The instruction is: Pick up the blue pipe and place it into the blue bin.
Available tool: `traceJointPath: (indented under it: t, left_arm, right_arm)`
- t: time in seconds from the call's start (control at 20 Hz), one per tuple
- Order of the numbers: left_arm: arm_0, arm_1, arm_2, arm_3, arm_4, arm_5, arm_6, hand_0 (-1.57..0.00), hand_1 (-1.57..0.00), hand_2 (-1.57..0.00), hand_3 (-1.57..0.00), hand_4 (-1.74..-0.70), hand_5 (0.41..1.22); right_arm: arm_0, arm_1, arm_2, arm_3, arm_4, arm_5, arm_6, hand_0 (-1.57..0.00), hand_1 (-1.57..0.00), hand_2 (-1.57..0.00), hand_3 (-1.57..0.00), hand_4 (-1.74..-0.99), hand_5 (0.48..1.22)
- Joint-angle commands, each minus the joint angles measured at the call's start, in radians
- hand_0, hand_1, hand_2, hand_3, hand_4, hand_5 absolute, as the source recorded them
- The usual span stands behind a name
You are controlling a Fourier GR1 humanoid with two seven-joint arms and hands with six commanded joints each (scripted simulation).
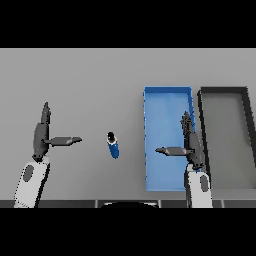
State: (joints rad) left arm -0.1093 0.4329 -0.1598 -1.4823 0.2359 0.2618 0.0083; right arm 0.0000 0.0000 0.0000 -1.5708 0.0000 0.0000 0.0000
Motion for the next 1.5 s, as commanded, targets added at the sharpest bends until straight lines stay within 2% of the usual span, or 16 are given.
traceJointPath:
  t: [0.0, 0.25, 0.3, 0.35, 0.4, 0.5, 0.75, 0.9, 0.95, 1.05, 1.15, 1.25, 1.45]
  left_arm:
    - [0.000, 0.001, 0.001, 0.000, 0.001, 0.000, -0.005, 0.00, 0.00, 0.00, 0.00, -1.07, 0.591]
    - [-0.004, 0.011, 0.013, 0.015, 0.012, -0.016, -0.012, 0.00, 0.00, 0.00, 0.00, -1.07, 0.591]
    - [0.000, 0.087, -0.023, -0.002, 0.018, -0.155, -0.056, 0.00, 0.00, 0.00, 0.00, -1.07, 0.591]
    - [0.006, 0.144, -0.034, 0.001, 0.029, -0.250, -0.090, 0.00, 0.00, 0.00, 0.00, -1.07, 0.590]
    - [0.013, 0.176, -0.043, 0.000, 0.035, -0.307, -0.108, 0.00, 0.00, 0.00, 0.00, -1.07, 0.589]
    - [0.006, 0.201, -0.053, 0.003, 0.038, -0.355, -0.107, 0.00, 0.00, 0.00, 0.00, -1.08, 0.588]
    - [0.022, 0.224, -0.066, -0.021, 0.055, -0.414, -0.134, 0.00, 0.00, 0.00, 0.00, -1.09, 0.605]
    - [0.049, 0.246, -0.109, -0.081, 0.063, -0.490, -0.151, 0.00, 0.00, 0.00, 0.00, -1.10, 0.567]
    - [0.070, 0.246, -0.131, -0.103, 0.056, -0.510, -0.160, 0.00, 0.00, 0.00, 0.00, -1.10, 0.554]
    - [0.076, 0.229, -0.176, -0.146, 0.049, -0.523, -0.116, 0.00, 0.00, 0.00, 0.00, -1.12, 0.514]
    - [0.075, 0.209, -0.217, -0.168, 0.036, -0.543, -0.110, 0.00, 0.00, 0.00, 0.00, -1.16, 0.497]
    - [0.074, 0.176, -0.258, -0.179, -0.016, -0.525, -0.105, 0.00, 0.00, 0.00, 0.00, -1.18, 0.484]
    - [0.050, 0.105, -0.308, -0.147, -0.088, -0.494, -0.101, 0.00, 0.00, 0.00, 0.00, -1.19, 0.464]
  right_arm:
    - [0.000, 0.001, 0.001, 0.000, 0.000, -0.001, 0.000, 0.00, 0.00, 0.00, 0.00, -1.225, 0.617]
    - [-0.005, 0.008, 0.007, 0.004, 0.010, -0.009, 0.003, 0.00, 0.00, 0.00, 0.00, -1.225, 0.617]
    - [0.021, -0.031, 0.047, -0.025, 0.058, 0.022, -0.049, 0.00, 0.00, 0.00, 0.00, -1.225, 0.617]
    - [0.054, -0.063, 0.072, -0.054, 0.093, 0.040, -0.083, 0.00, 0.00, 0.00, 0.00, -1.224, 0.618]
    - [0.073, -0.079, 0.087, -0.079, 0.106, 0.053, -0.087, 0.00, 0.00, 0.00, 0.00, -1.225, 0.618]
    - [0.099, -0.091, 0.115, -0.121, 0.142, 0.053, -0.073, 0.00, 0.00, 0.00, 0.00, -1.223, 0.620]
    - [0.087, -0.103, 0.121, -0.129, 0.188, 0.026, -0.013, 0.00, 0.00, 0.00, 0.00, -1.185, 0.597]
    - [0.082, -0.111, 0.127, -0.128, 0.185, 0.042, -0.035, 0.00, 0.00, 0.00, 0.00, -1.193, 0.605]
    - [0.086, -0.106, 0.130, -0.125, 0.183, 0.044, -0.047, 0.00, 0.00, 0.00, 0.00, -1.198, 0.607]
    - [0.086, -0.106, 0.134, -0.123, 0.195, 0.040, -0.045, 0.00, 0.00, 0.00, 0.00, -1.205, 0.611]
    - [0.091, -0.112, 0.133, -0.133, 0.191, 0.045, -0.056, 0.00, 0.00, 0.00, 0.00, -1.208, 0.612]
    - [0.097, -0.098, 0.142, -0.130, 0.198, 0.040, -0.036, 0.00, 0.00, 0.00, 0.00, -1.212, 0.613]
    - [0.112, -0.093, 0.148, -0.165, 0.197, 0.037, -0.035, 0.00, 0.00, 0.00, 0.00, -1.223, 0.620]
